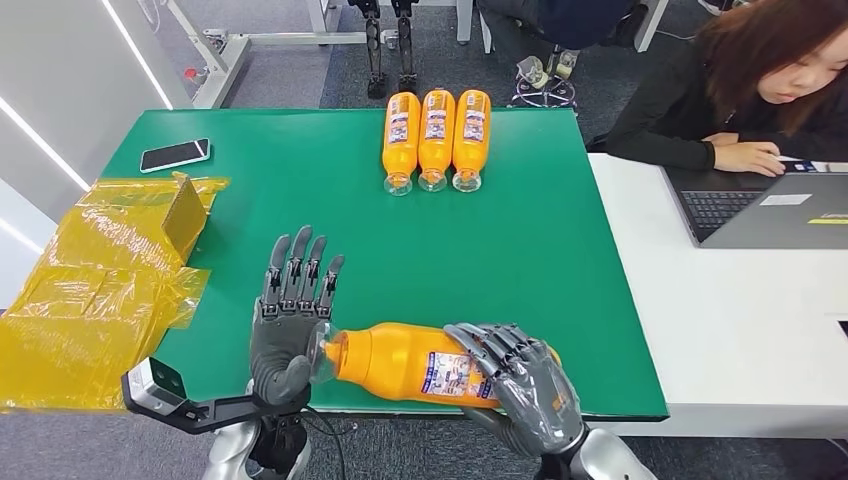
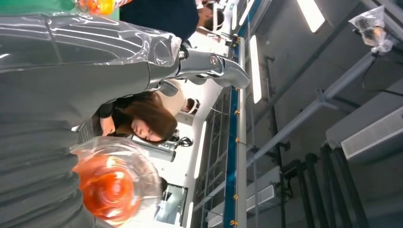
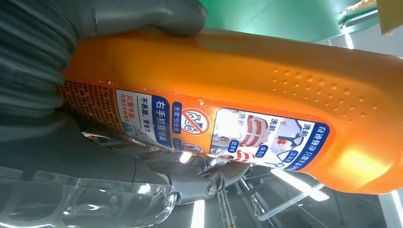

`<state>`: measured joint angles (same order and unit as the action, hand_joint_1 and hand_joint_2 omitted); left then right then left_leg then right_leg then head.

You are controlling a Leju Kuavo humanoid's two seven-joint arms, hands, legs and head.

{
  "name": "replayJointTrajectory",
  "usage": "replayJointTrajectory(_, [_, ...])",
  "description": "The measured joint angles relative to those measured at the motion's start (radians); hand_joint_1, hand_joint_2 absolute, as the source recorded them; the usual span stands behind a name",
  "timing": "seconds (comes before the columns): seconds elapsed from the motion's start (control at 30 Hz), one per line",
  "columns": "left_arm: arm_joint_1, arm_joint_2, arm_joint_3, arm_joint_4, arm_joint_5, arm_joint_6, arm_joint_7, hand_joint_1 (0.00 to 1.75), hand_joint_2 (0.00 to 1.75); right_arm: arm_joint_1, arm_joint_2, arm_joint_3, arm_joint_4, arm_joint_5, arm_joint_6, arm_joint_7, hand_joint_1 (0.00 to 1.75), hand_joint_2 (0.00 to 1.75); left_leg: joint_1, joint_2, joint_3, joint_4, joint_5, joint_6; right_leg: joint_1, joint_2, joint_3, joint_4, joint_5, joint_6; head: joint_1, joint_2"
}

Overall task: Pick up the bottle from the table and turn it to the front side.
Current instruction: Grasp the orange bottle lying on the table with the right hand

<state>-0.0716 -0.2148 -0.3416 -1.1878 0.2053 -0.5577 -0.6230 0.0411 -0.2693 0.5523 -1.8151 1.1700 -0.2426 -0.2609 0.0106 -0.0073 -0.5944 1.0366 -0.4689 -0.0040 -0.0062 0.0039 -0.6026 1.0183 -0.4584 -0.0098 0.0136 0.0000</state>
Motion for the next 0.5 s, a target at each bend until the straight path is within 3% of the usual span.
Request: replayJointTrajectory(0.5, [-0.011,-0.024,-0.059,0.014,0.044,-0.035,0.018,0.0,1.75,-0.059,0.105,0.056,0.039,-0.13,0.02,-0.068,1.75,1.75,0.0,0.0,0.0,0.0,0.0,0.0,0.0,0.0,0.0,0.0,0.0,0.0,0.0,0.0])
